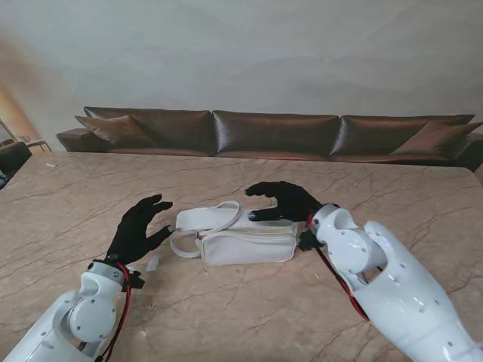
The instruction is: Pack the cosmetics bag
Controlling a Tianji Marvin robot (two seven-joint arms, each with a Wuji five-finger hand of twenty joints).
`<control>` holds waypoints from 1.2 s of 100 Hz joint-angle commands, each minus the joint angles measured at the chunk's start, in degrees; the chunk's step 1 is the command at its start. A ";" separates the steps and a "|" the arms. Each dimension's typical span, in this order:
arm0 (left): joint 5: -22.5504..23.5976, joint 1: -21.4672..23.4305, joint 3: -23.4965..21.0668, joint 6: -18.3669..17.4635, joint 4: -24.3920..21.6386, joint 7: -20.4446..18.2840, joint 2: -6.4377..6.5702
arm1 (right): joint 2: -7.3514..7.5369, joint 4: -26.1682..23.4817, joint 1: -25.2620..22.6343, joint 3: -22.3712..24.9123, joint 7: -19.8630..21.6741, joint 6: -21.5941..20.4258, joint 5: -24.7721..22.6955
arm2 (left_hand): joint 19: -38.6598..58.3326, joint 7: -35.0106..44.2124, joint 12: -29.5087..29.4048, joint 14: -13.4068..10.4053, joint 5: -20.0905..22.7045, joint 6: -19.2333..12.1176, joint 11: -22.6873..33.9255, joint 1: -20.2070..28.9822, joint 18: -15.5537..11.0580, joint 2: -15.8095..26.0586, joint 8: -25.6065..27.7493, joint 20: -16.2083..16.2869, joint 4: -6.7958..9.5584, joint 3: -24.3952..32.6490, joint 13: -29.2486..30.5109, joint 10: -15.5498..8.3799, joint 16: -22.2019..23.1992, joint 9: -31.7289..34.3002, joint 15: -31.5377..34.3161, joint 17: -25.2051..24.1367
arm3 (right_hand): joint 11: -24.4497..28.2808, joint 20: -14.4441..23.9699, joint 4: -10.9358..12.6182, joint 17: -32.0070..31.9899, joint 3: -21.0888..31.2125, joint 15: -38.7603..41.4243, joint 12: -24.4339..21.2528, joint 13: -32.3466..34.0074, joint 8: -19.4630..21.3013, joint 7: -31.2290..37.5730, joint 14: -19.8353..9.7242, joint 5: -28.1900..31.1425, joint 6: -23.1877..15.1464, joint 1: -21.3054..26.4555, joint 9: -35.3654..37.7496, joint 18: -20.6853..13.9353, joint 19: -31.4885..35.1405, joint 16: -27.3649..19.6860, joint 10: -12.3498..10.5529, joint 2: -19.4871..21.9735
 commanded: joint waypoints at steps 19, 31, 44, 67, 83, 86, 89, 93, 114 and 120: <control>-0.56 -0.35 1.46 0.68 -1.68 -0.68 -0.30 | 1.01 -1.87 -9.38 8.56 -3.90 -2.62 0.26 | 1.31 -3.89 -0.62 -1.50 1.19 2.02 -0.22 -3.30 -5.90 3.43 -1.72 -1.36 1.76 -2.76 0.35 -0.88 -0.91 -0.22 -0.49 0.48 | -3.05 -3.71 1.10 1.22 1.58 -1.13 -1.58 0.14 -1.25 -0.53 -4.16 -1.60 -0.70 -6.78 0.09 -4.17 -2.42 -2.34 -0.51 2.93; -1.16 -0.10 1.51 1.45 -2.88 -2.39 -0.11 | 0.39 -0.39 -12.70 11.53 -7.93 -5.55 0.72 | 1.89 -5.23 -0.68 -1.42 2.25 2.37 -0.33 -3.87 -7.16 4.54 -2.44 -1.88 2.45 -4.78 1.10 -0.49 -1.19 0.54 -0.30 0.65 | -4.78 -7.19 1.15 0.51 1.57 -1.62 -2.31 -0.84 -1.98 -0.86 -5.00 -2.62 -0.66 -9.49 -0.27 -6.35 -4.50 -3.72 -0.80 5.46; -1.16 0.01 1.50 1.74 -3.48 -2.78 -0.05 | -0.40 1.33 -15.15 12.97 -11.93 -7.23 1.66 | 1.57 -5.88 -0.82 -1.49 2.63 2.46 -0.61 -4.45 -7.30 5.37 -2.78 -2.34 2.79 -6.05 1.13 -0.38 -1.39 0.81 -0.40 0.60 | -6.87 -10.12 0.84 -0.39 0.37 -1.93 -3.25 -2.33 -2.92 -1.38 -5.35 -4.26 -0.18 -10.20 -1.38 -7.76 -5.52 -4.70 -0.86 6.90; -1.19 0.78 1.59 1.79 -3.69 -1.13 -0.37 | -1.27 4.33 -17.13 13.45 -15.89 -10.51 3.47 | 2.37 -6.54 -1.04 -0.62 2.60 2.60 -1.00 -5.17 -6.41 6.68 -3.08 -2.21 3.46 -8.45 1.57 0.35 -1.47 0.97 -0.33 0.84 | -10.39 -11.99 -0.82 -3.36 -1.04 -3.01 -4.84 -6.50 -4.08 -2.93 -6.63 -10.35 0.94 -13.72 -5.61 -9.74 -7.54 -5.62 -1.45 9.02; -1.71 1.08 1.78 1.50 -3.59 -0.39 -0.58 | -1.91 5.29 -18.06 13.01 -18.45 -11.64 4.64 | 5.48 -6.79 -1.15 0.43 2.83 2.91 -1.21 -5.05 -5.94 6.93 -3.20 -0.77 4.17 -10.06 2.26 1.60 -1.44 1.26 -0.18 0.65 | -17.41 -12.69 -1.33 -3.85 -1.49 -3.17 -8.68 -8.80 -5.85 -1.78 -7.61 -12.92 0.68 -13.44 -5.22 -10.02 -8.10 -6.75 -1.84 9.38; -1.77 1.07 1.83 1.46 -3.58 -0.30 -0.60 | -1.94 5.22 -18.33 12.97 -18.63 -11.66 4.60 | 5.67 -6.83 -1.17 0.46 2.84 2.93 -1.22 -5.08 -5.91 6.87 -3.22 -0.70 4.22 -10.15 2.27 1.41 -1.44 1.36 -0.16 0.60 | -19.39 -12.71 -1.30 -3.99 -1.49 -3.19 -9.77 -9.07 -6.12 -1.45 -7.76 -13.14 0.83 -13.34 -4.26 -10.10 -8.22 -6.88 -1.87 9.39; -1.84 1.10 1.84 1.39 -3.63 -0.29 -0.62 | -2.01 5.23 -18.51 12.88 -19.09 -11.69 4.45 | 5.80 -6.86 -1.18 0.36 2.85 2.87 -1.24 -5.08 -5.93 6.97 -3.23 -0.66 4.27 -10.21 2.23 0.90 -1.44 1.39 -0.17 0.53 | -19.85 -12.70 -1.26 -3.90 -1.41 -3.15 -10.08 -9.04 -6.19 -1.26 -7.76 -12.92 0.85 -13.10 -3.80 -9.98 -8.21 -6.91 -1.76 9.23; -1.92 1.18 1.85 1.29 -3.77 -0.21 -0.64 | -2.10 5.16 -18.75 12.76 -19.54 -11.67 4.40 | 5.86 -6.88 -1.18 0.19 2.86 2.95 -1.24 -4.93 -5.94 7.10 -3.24 -0.66 4.36 -10.20 2.20 0.81 -1.45 1.33 -0.19 0.44 | -19.99 -12.72 -1.22 -3.98 -1.31 -3.16 -10.23 -9.11 -6.23 -1.12 -7.68 -12.64 0.86 -12.74 -3.62 -9.73 -8.27 -6.95 -1.73 9.01; -1.61 1.76 1.92 0.95 -4.33 0.43 -0.71 | -2.20 4.17 -19.78 12.78 -20.12 -11.29 4.25 | 5.93 -6.81 -1.11 -0.14 3.16 2.93 -1.12 -4.79 -5.92 6.99 -3.21 -0.78 4.74 -10.22 2.44 0.70 -1.43 1.62 -0.17 0.35 | -20.06 -12.67 -0.95 -4.32 -1.15 -2.94 -10.56 -9.32 -6.40 -0.85 -7.75 -12.29 0.83 -10.61 -3.32 -9.33 -8.53 -6.96 -1.60 8.04; -1.78 1.75 2.10 1.05 -4.25 0.37 -0.73 | -2.19 4.13 -19.83 12.78 -20.00 -11.24 4.39 | 5.91 -6.75 -1.10 -0.11 3.32 2.98 -1.10 -4.73 -5.82 6.82 -3.19 -0.83 4.82 -10.16 2.45 0.73 -1.44 1.68 -0.21 0.31 | -20.06 -12.63 -0.87 -4.31 -1.22 -2.90 -10.61 -9.34 -6.40 -0.78 -7.65 -12.23 0.77 -10.10 -3.29 -9.27 -8.56 -6.95 -1.47 7.89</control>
